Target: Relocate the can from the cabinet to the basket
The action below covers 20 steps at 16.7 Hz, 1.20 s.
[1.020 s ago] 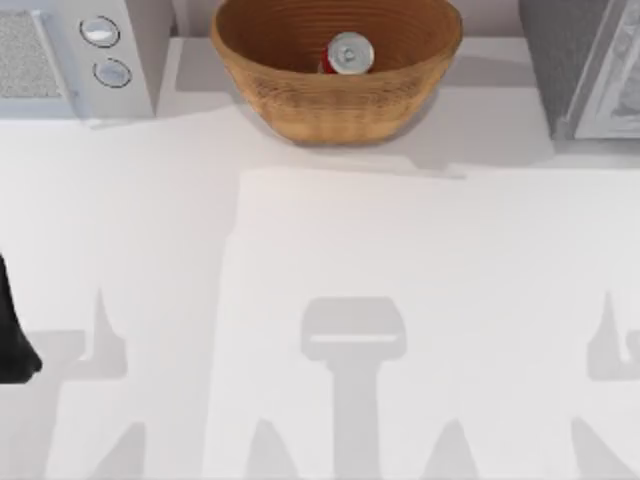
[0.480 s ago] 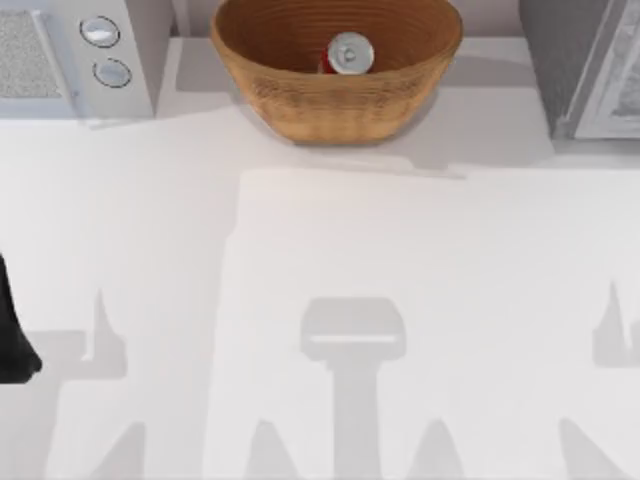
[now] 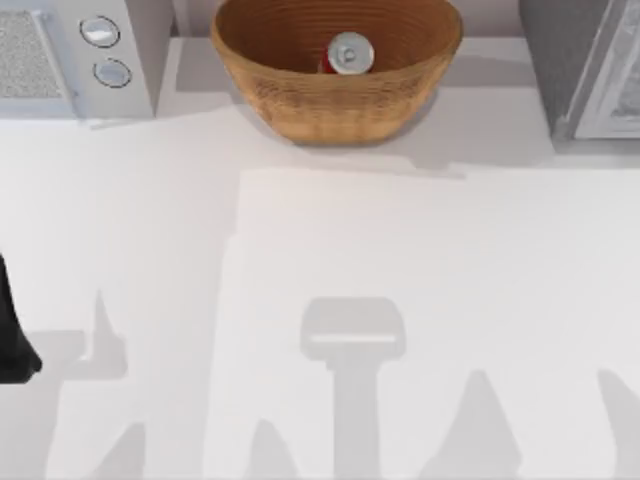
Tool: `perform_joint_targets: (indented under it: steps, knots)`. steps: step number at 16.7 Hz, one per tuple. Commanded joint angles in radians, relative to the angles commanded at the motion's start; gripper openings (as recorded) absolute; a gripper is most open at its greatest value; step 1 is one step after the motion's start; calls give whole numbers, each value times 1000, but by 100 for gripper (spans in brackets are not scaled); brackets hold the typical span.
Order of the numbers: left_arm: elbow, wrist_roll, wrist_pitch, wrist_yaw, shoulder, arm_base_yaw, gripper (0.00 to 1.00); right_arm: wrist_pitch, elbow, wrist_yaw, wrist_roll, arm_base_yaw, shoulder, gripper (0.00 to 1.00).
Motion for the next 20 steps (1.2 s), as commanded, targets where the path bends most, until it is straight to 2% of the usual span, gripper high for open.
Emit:
perform_joint_targets:
  steps: [6, 10, 13, 20]
  knots:
    - [0, 0, 0, 0, 0, 0, 100, 383, 103, -329, 7, -332, 532, 100]
    - [0, 0, 0, 0, 0, 0, 100, 552, 158, -466, 11, -475, 752, 100]
    - [0, 0, 0, 0, 0, 0, 100, 599, 175, -503, 12, -515, 807, 100]
    - [0, 0, 0, 0, 0, 0, 100, 566, 203, -503, 12, -515, 802, 100]
